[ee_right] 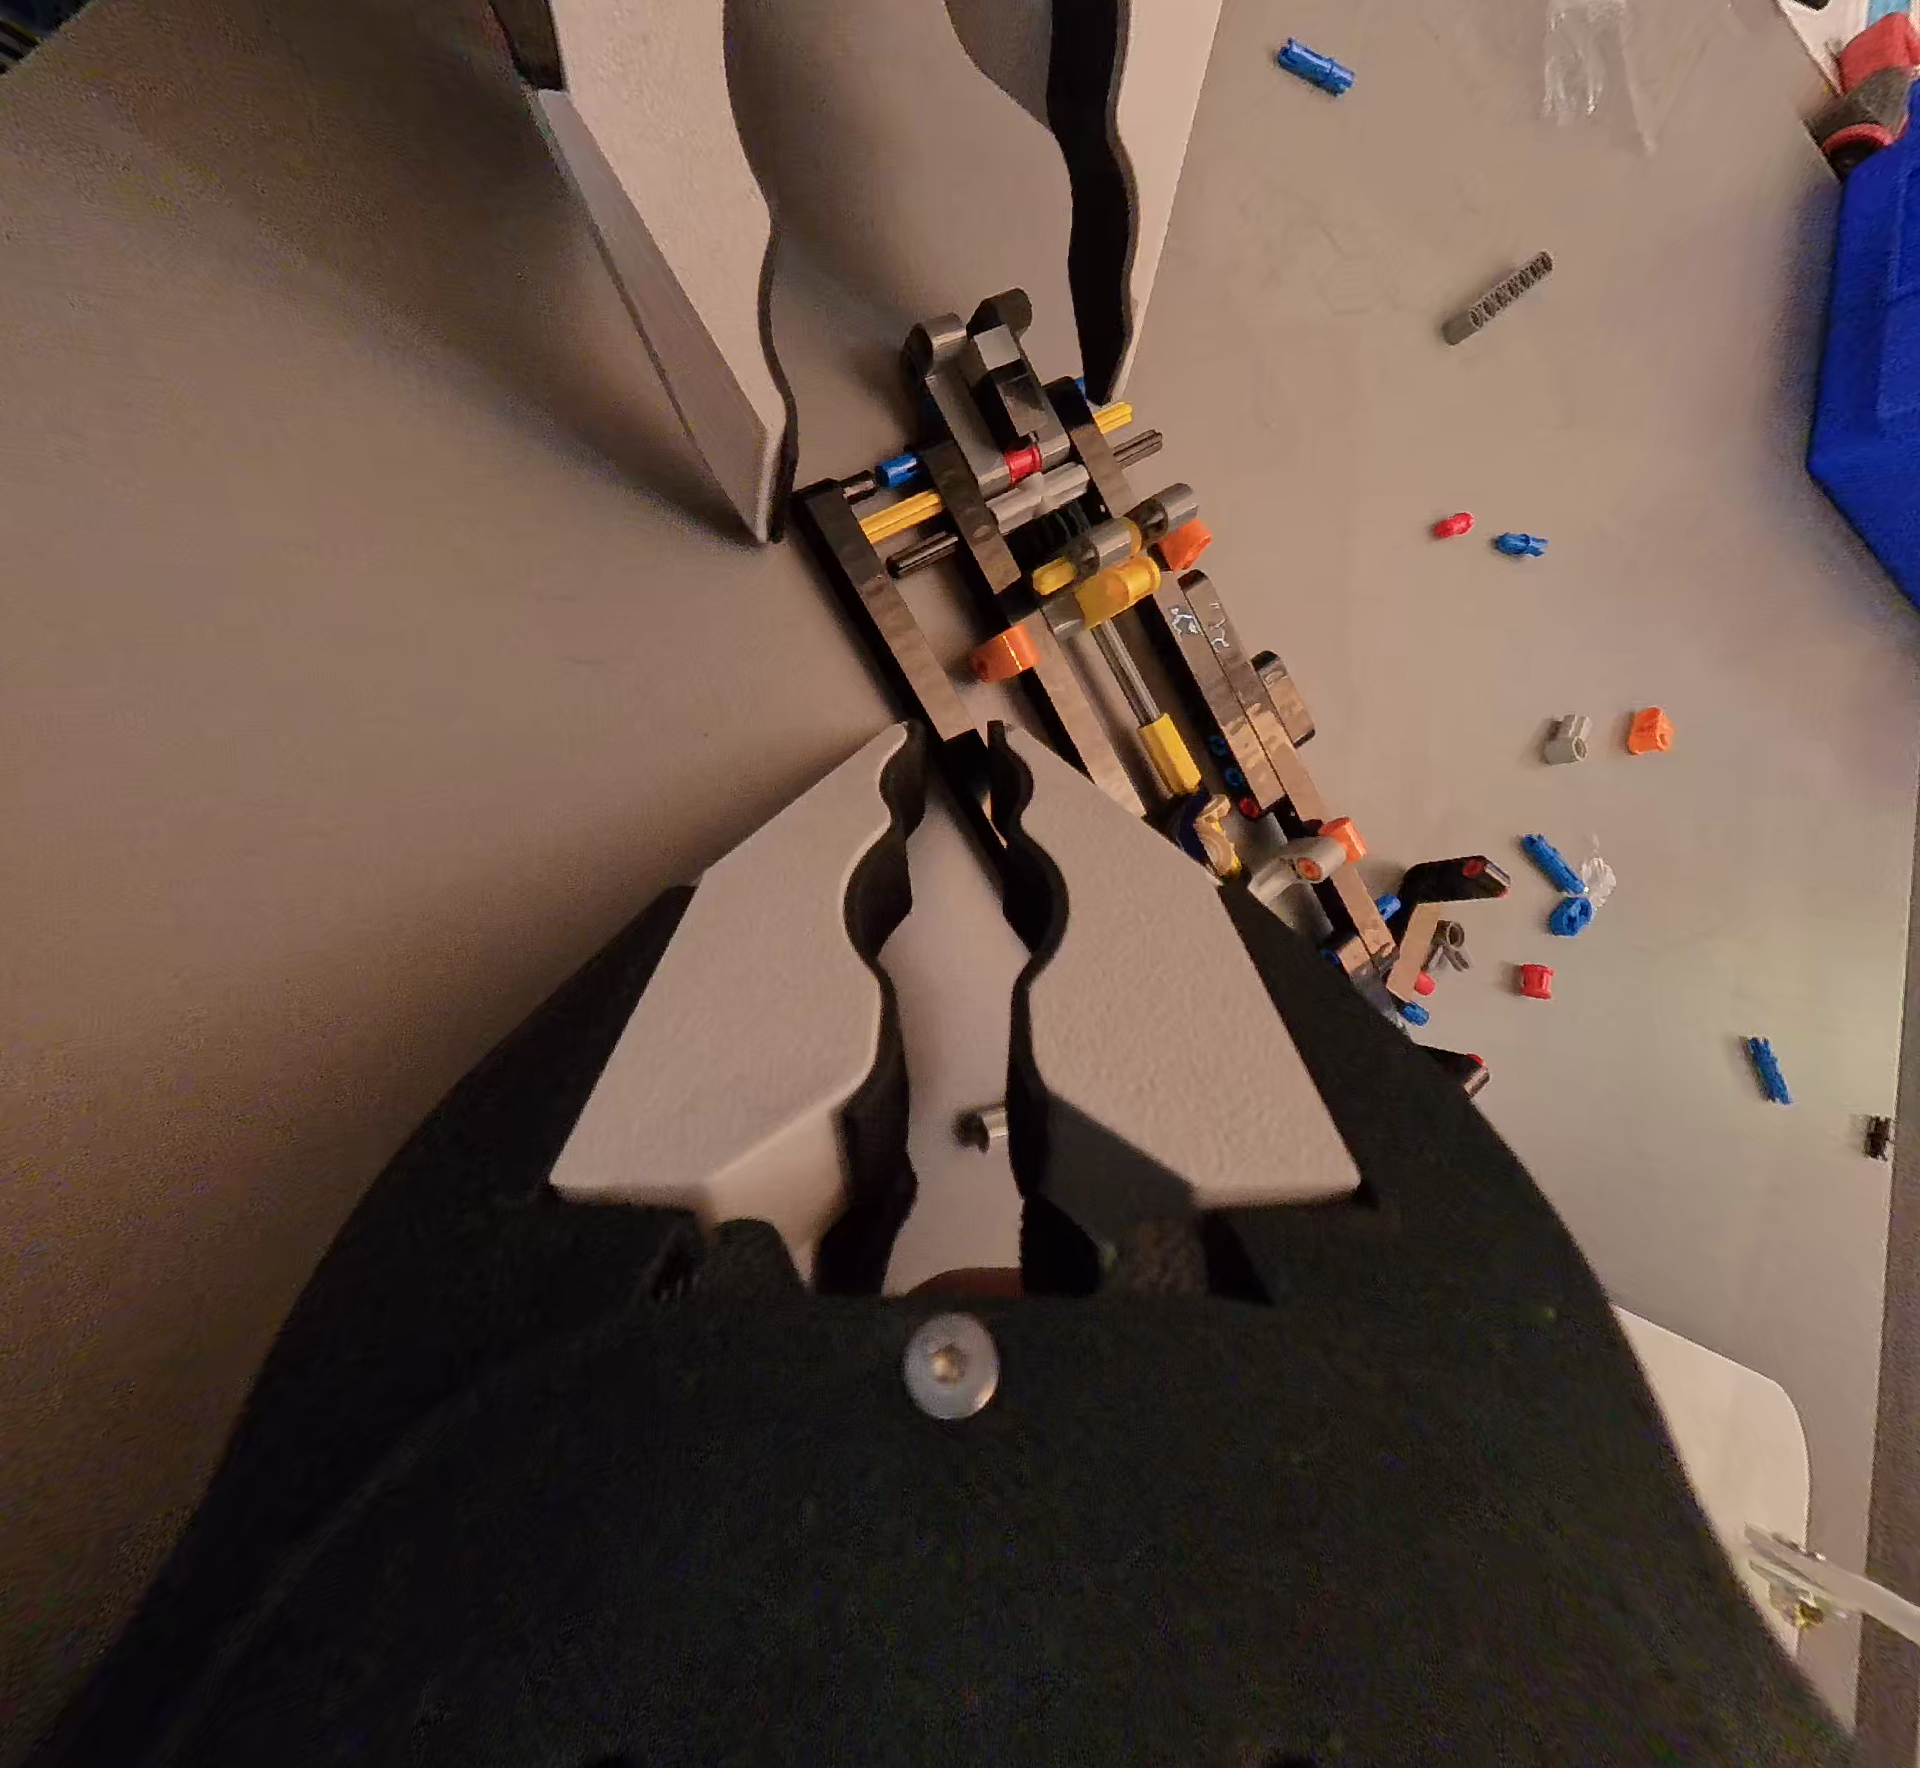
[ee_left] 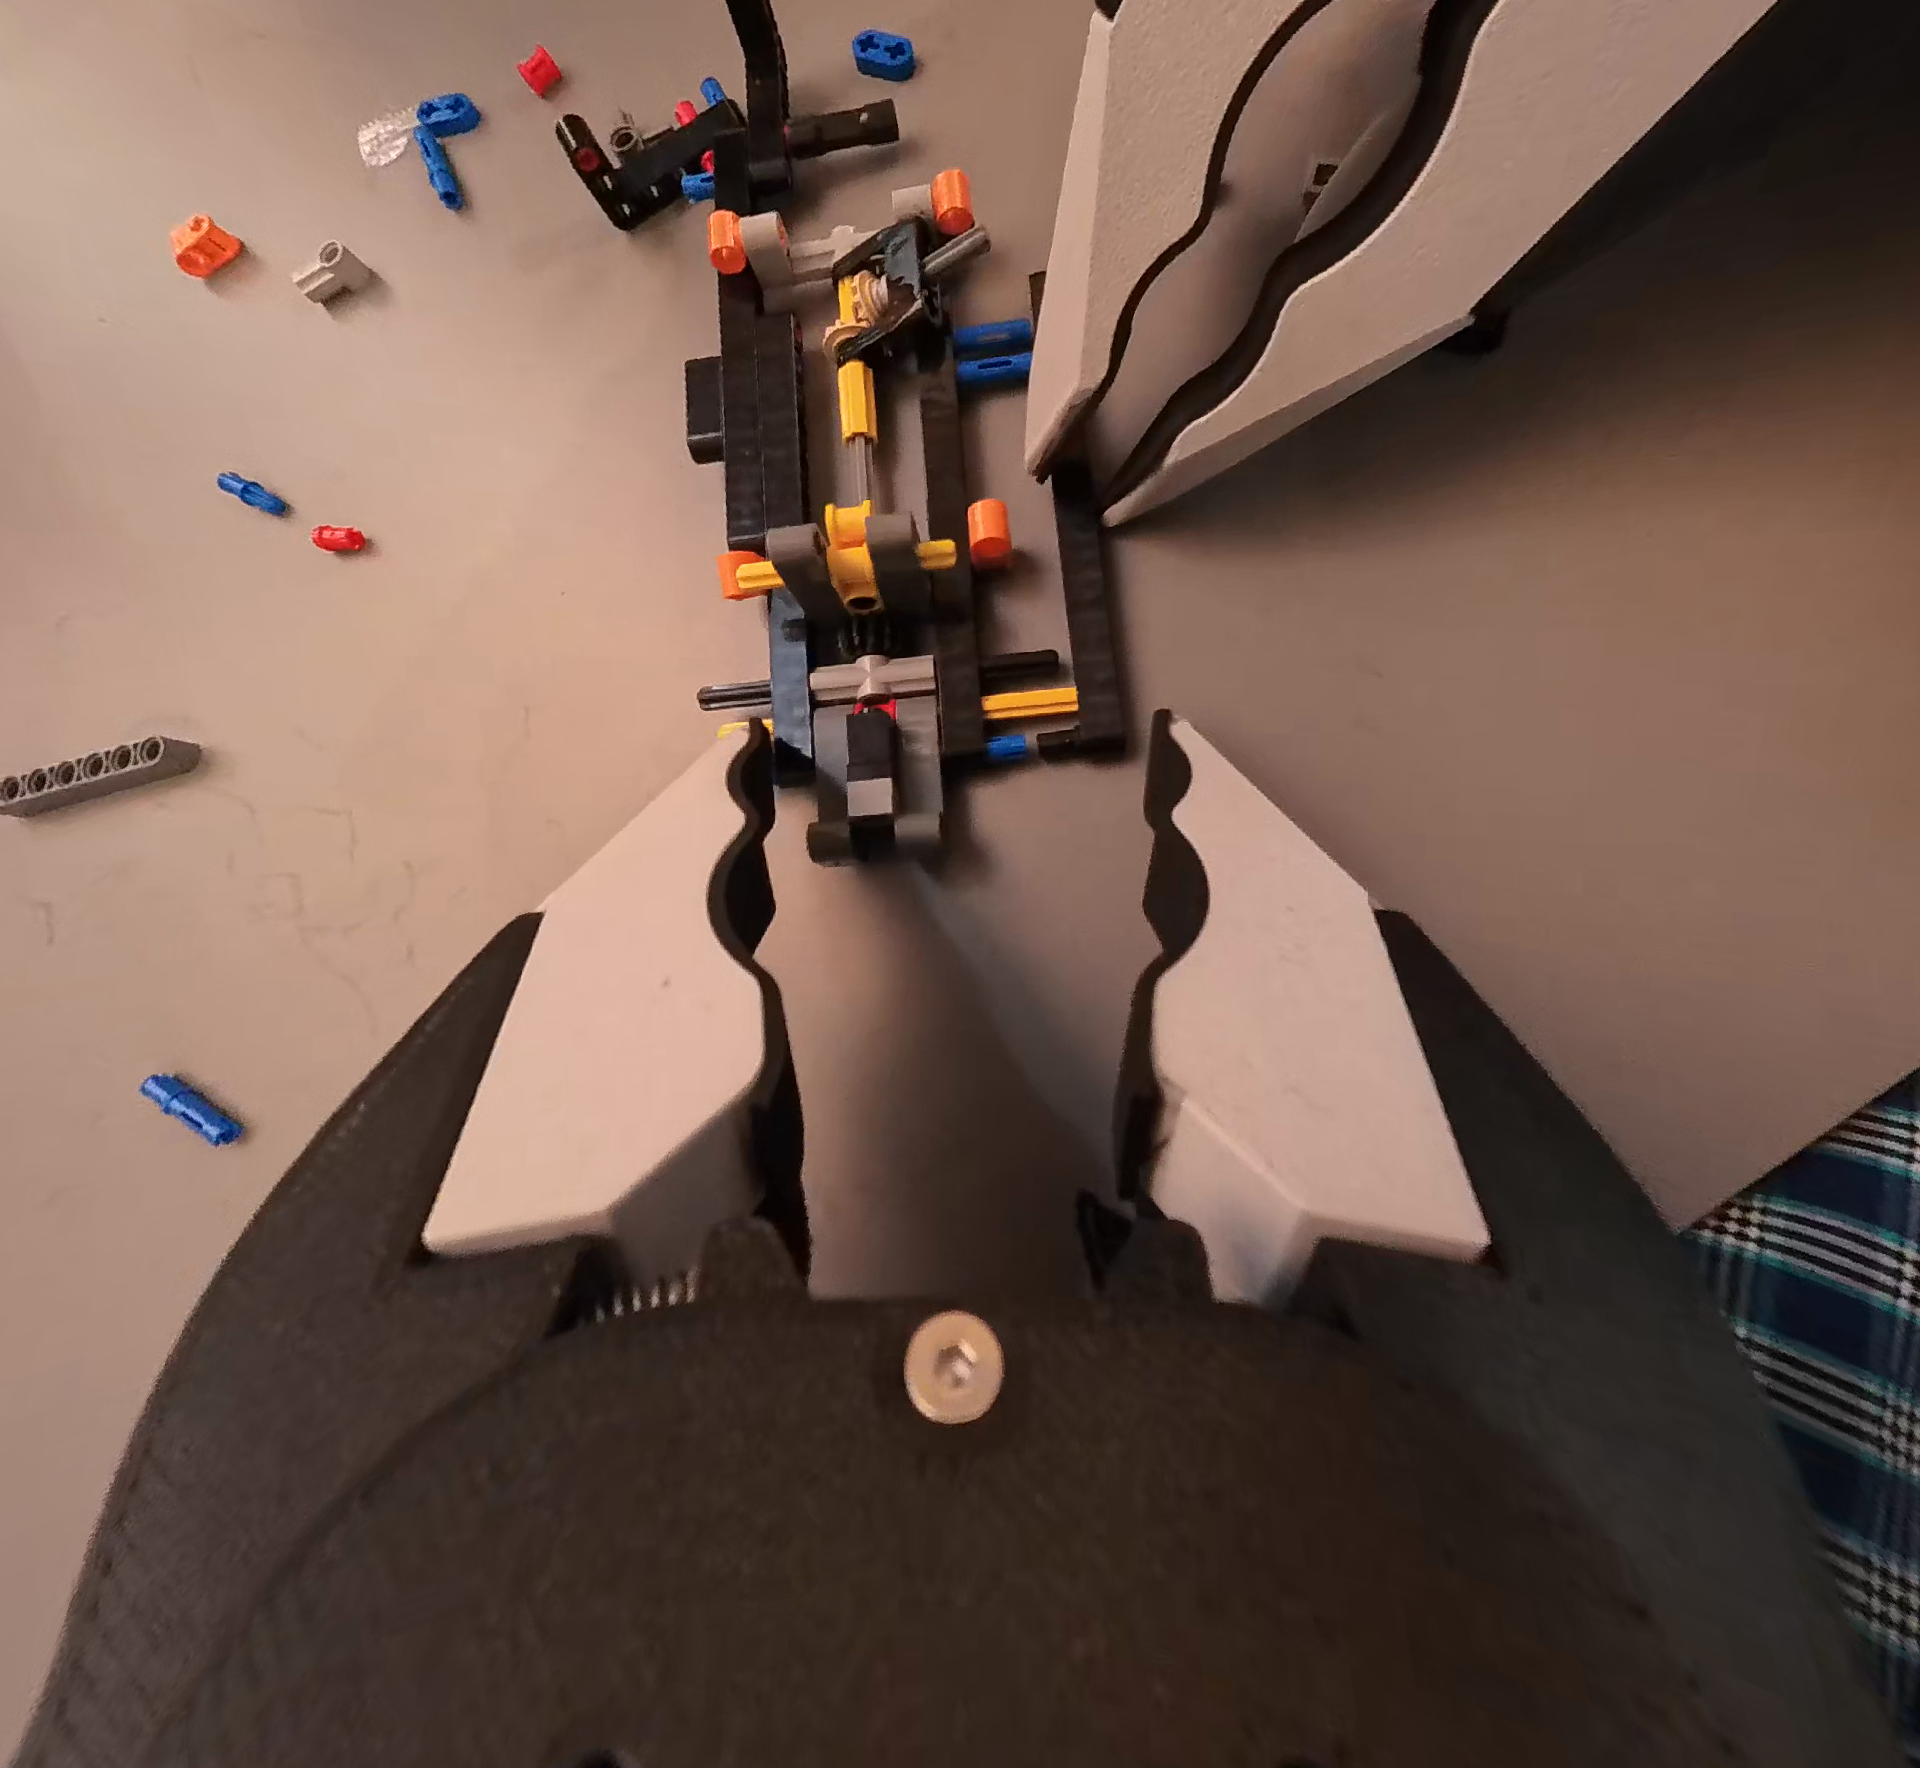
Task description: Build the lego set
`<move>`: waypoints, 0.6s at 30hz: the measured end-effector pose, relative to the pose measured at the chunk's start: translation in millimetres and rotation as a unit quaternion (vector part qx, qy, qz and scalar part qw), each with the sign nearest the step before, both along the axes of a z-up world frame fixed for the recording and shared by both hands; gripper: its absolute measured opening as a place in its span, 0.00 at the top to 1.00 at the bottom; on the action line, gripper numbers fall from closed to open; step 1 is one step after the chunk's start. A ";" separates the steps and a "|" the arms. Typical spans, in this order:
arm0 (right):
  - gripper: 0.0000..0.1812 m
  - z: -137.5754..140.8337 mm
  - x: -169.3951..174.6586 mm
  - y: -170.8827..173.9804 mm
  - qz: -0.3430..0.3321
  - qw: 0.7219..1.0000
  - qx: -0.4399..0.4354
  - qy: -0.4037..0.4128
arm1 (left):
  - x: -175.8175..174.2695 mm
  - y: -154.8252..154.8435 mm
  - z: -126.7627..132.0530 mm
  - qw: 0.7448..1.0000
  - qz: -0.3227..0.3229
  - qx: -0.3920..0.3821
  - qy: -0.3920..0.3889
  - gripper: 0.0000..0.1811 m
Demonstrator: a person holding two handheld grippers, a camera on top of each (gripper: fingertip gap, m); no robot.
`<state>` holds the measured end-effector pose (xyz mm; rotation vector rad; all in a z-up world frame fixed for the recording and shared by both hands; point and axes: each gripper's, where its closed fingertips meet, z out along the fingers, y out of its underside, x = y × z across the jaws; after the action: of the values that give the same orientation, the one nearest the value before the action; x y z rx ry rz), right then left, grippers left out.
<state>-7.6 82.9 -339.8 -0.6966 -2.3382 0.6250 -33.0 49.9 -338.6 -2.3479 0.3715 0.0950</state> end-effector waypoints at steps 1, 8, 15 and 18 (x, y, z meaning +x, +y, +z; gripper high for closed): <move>0.95 0.0 0.0 0.0 0.000 1.000 0.001 0.000 | 0.1 -0.1 0.0 1.000 0.000 0.000 0.000 0.62; 0.96 -0.5 3.3 1.1 0.003 1.000 0.002 -0.008 | -4.7 -3.9 0.6 1.000 -0.006 -0.003 0.009 0.62; 0.96 -0.7 9.7 3.7 0.007 1.000 -0.003 -0.022 | -8.6 -7.9 0.0 1.000 -0.010 -0.008 0.008 0.68; 0.96 -0.8 14.0 5.3 0.009 0.999 -0.006 -0.030 | -10.1 -8.4 -0.2 1.000 -0.011 -0.010 0.010 0.71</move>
<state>6.5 88.2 -340.6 -0.7098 -2.4005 0.6348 -43.1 41.6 -338.8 -2.3626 0.4091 0.1038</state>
